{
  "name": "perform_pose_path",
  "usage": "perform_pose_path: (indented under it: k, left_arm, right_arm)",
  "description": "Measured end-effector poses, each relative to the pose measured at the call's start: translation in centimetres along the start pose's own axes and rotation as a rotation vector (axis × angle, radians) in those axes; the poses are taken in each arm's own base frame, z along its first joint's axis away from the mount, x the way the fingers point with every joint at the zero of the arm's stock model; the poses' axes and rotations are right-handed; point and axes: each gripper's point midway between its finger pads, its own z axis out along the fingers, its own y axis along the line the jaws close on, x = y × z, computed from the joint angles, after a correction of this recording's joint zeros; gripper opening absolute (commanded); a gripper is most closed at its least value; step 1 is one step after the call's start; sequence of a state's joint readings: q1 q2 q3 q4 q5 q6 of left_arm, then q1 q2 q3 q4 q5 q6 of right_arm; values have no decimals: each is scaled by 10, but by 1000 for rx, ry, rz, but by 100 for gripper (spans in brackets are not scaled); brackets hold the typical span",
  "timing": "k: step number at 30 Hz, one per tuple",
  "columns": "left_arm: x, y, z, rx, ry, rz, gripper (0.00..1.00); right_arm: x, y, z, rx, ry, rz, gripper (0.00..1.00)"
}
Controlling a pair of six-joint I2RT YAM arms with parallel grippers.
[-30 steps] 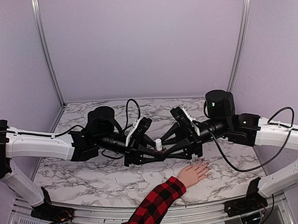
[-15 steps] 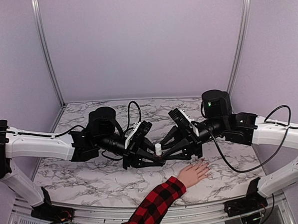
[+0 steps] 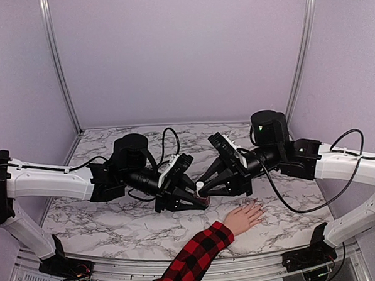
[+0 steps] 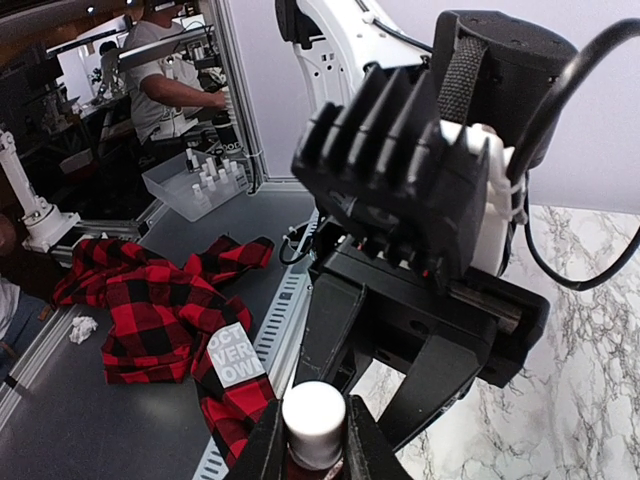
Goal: Paint the nails
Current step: Screw the nail polish bottle cap onto the nail polish bottle.
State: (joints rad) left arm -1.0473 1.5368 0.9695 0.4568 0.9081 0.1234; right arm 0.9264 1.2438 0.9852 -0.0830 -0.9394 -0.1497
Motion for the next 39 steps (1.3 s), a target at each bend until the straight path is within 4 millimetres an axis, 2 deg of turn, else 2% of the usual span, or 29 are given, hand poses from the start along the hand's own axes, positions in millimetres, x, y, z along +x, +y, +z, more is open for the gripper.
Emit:
perform_pose_path:
  k: [3, 10, 15, 23, 28, 39]
  left_arm:
    - [2, 0, 0, 0, 6, -3, 0]
    - [4, 0, 0, 0, 14, 2, 0]
    - [5, 5, 0, -27, 18, 2, 0]
    - [8, 18, -6, -119, 38, -7, 0]
    - [9, 29, -11, -201, 50, -9, 0]
    - [12, 61, -26, -392, 69, -23, 0]
  right_arm:
    - [1, 0, 0, -5, 2, 6, 11]
    - [4, 1, 1, -14, 8, 14, 8]
    - [4, 0, 1, -13, 11, 18, 0]
    - [7, -10, 0, 45, 23, 26, 0]
    - [7, -21, -2, 107, 30, 21, 0]
    - [6, -59, -11, 329, 45, 12, 0]
